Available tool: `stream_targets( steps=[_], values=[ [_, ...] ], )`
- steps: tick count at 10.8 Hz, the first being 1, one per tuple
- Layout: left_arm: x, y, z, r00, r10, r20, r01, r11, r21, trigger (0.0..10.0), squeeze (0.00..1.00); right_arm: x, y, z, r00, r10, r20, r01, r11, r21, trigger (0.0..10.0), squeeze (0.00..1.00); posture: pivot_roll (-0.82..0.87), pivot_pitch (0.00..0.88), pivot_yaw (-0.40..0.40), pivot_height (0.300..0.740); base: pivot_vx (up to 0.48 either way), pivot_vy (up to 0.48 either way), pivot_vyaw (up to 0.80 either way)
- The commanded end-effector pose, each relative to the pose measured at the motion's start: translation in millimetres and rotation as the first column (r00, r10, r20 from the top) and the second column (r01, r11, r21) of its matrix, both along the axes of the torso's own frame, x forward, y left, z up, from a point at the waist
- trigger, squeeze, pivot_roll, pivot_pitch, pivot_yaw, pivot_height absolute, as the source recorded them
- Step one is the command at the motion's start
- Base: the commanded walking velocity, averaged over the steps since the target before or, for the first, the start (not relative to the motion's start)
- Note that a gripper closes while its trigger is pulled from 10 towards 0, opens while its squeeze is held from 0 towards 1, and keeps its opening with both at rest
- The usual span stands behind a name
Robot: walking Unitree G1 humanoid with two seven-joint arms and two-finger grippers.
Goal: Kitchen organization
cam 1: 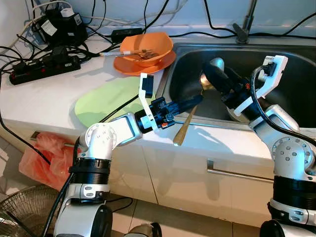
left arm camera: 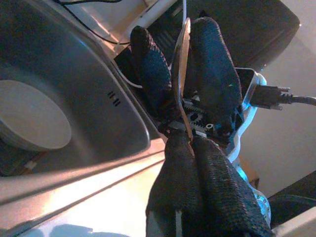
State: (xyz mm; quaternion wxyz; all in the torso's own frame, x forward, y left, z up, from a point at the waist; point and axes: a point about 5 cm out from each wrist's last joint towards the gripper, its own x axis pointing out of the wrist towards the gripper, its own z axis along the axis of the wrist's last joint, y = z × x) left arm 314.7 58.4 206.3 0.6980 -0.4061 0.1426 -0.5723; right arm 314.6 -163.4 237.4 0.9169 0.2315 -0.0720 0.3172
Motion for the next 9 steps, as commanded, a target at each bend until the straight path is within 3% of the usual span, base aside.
stream_targets(
  steps=[1, 9],
  values=[
    [-4.3, 1.9, 3.8, 0.999, -0.034, 0.016, 0.034, 0.999, -0.016, 0.0, 0.0, -1.2, -0.7, -0.9, 1.0, 0.011, -0.011, -0.011, 1.0, 0.006, 0.0, 0.0, 0.07, 0.068, 0.132, 0.74, 0.0, 0.0, 0.0],
    [-5.2, 1.3, 10.4, 0.998, -0.045, 0.053, 0.046, 0.999, -0.016, 0.0, 0.0, -0.8, -5.4, -1.8, 1.0, 0.004, -0.031, -0.002, 0.999, 0.047, 0.0, 0.0, 0.07, 0.066, 0.128, 0.74, 0.0, 0.0, 0.0]
  ],
)
